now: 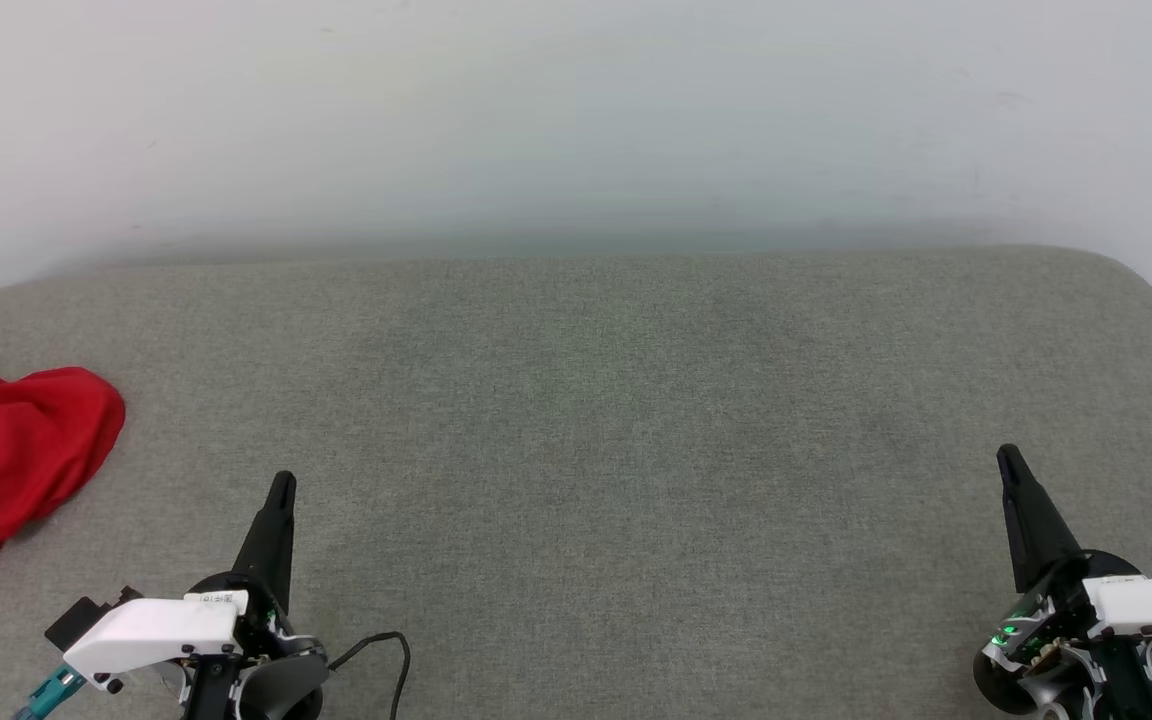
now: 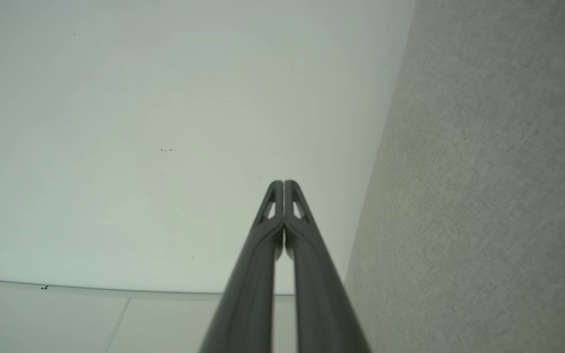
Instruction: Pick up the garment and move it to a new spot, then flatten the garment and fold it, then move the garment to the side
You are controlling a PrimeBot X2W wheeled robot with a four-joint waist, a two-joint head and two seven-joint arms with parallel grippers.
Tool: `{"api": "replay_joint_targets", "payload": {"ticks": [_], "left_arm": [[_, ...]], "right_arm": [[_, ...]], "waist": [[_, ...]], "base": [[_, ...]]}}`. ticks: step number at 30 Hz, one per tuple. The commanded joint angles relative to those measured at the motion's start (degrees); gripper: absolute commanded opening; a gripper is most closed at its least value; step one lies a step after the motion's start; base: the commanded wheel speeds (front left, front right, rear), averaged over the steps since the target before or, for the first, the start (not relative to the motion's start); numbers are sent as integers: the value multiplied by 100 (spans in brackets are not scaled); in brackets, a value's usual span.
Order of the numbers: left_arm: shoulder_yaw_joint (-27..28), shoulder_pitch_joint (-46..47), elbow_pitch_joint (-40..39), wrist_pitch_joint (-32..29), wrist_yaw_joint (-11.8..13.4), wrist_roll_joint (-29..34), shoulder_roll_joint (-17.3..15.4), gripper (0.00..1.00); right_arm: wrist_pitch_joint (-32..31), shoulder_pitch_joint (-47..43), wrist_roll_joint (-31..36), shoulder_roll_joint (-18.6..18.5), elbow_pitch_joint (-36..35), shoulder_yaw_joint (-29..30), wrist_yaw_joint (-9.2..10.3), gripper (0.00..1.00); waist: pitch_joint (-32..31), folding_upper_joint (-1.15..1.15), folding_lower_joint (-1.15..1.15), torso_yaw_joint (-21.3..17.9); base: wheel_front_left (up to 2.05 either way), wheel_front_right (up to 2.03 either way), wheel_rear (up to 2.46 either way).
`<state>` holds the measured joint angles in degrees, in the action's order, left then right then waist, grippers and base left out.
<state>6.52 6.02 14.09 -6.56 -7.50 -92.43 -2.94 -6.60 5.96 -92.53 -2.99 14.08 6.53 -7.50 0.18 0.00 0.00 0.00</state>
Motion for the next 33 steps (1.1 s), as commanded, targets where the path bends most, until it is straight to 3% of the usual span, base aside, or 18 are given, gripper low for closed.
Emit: {"api": "replay_joint_targets", "payload": {"ticks": [1,27,28,33], "left_arm": [[17,56,2,-17,-10,15,6,0],[18,56,2,-16,-10,16,5,0],[0,0,0,-1,0,0,1,100],[-42,-168,159,40,1,6,27,100]], "right_arm": [[-10,68,31,18,4,5,2,0],[-7,68,28,18,3,2,2,0],[0,0,-1,0,0,0,0,100],[31,-175,10,9,172,-15,1,100]], "waist": [[0,0,0,0],[0,0,0,0],[0,0,0,0],[2,0,0,0]], "base": [[0,0,0],[0,0,0],[0,0,0],[0,0,0]]}}
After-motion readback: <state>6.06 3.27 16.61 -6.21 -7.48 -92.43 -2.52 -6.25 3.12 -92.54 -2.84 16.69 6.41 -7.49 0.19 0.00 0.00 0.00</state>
